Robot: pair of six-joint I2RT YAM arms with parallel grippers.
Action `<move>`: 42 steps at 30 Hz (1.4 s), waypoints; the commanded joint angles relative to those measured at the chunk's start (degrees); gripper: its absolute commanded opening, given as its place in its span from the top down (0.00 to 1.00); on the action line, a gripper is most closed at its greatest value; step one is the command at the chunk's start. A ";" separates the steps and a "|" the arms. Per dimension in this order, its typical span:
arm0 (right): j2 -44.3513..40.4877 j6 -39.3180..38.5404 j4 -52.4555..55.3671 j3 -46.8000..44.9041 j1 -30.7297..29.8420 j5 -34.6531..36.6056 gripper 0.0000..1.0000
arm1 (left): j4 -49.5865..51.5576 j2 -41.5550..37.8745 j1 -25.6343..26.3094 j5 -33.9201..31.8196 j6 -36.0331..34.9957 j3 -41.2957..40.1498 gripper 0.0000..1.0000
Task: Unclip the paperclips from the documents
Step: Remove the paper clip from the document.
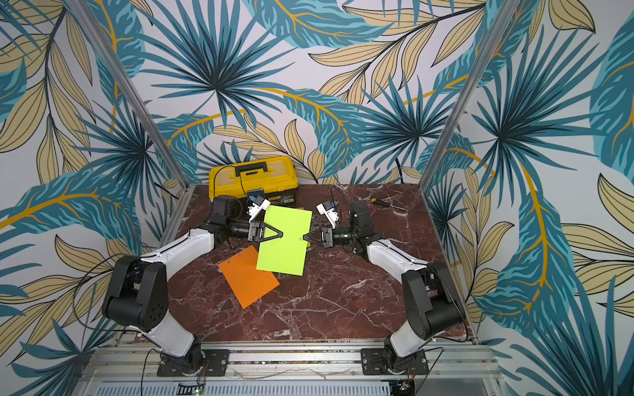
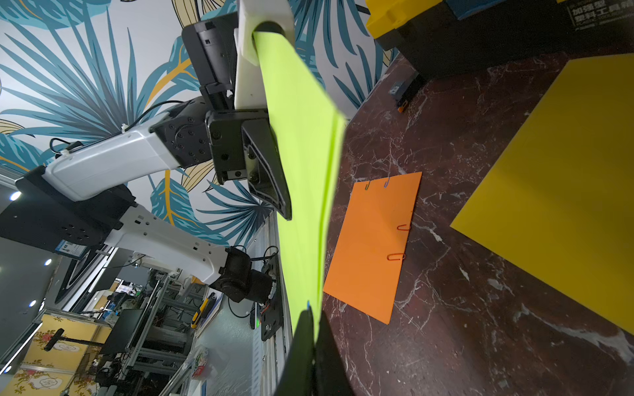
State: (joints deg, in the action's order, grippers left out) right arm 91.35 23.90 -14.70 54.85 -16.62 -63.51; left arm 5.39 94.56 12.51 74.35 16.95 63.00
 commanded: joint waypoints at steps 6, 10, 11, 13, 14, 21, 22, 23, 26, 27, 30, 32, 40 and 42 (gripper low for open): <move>-1.77 -1.44 3.65 -1.32 2.71 0.23 0.95 | -0.47 -1.14 -1.86 -0.52 -0.95 -0.64 1.00; -1.79 -1.65 3.93 -1.24 2.82 0.16 0.95 | -0.47 -1.13 -1.88 -0.43 -0.95 -0.66 1.00; -1.79 -1.73 4.02 -1.24 2.82 0.14 0.95 | -0.47 -1.13 -1.95 -0.44 -0.96 -0.64 1.00; -1.74 -1.79 4.33 -1.15 2.83 0.14 0.95 | -0.49 -1.14 -1.96 -0.43 -0.95 -0.62 1.00; -1.79 -1.84 4.50 -1.15 2.93 0.14 0.95 | -0.50 -1.09 -2.02 -0.43 -1.00 -0.61 1.00; -1.90 -2.45 5.45 -0.97 3.13 0.24 0.95 | -0.47 -1.20 -2.09 -0.34 -1.04 -0.63 1.00; -1.88 -2.53 5.54 -1.02 3.22 0.18 0.95 | -0.49 -1.21 -2.05 -0.34 -1.04 -0.69 1.00; -1.88 -2.52 5.55 -0.97 3.18 0.18 0.95 | -0.50 -1.22 -2.06 -0.34 -1.04 -0.64 1.00; -1.91 -2.73 5.86 -0.97 3.25 0.25 0.95 | -0.47 -1.22 -2.15 -0.34 -1.04 -0.60 1.00; -1.95 -2.78 6.04 -0.97 3.31 0.31 0.95 | -0.51 -1.21 -2.15 -0.35 -1.04 -0.63 1.00; -1.97 -3.13 6.49 -1.02 3.40 0.32 0.95 | -0.47 -1.16 -2.20 -0.34 -1.05 -0.62 1.00; -1.90 -3.33 6.80 -0.97 3.44 0.51 0.95 | -0.47 -1.14 -2.27 -0.34 -1.04 -0.64 1.00; -3.61 -6.48 12.52 -1.68 4.82 3.45 0.95 | -0.46 -1.14 -2.27 -0.46 -1.04 -0.83 1.00; -4.22 -7.67 15.47 -1.85 5.40 5.49 0.95 | -0.47 -1.13 -2.28 -0.52 -1.05 -0.80 1.00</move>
State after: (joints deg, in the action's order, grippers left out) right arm 88.88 19.14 -4.14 54.24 -11.94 -61.12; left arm 5.39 94.56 10.44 74.02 16.95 63.00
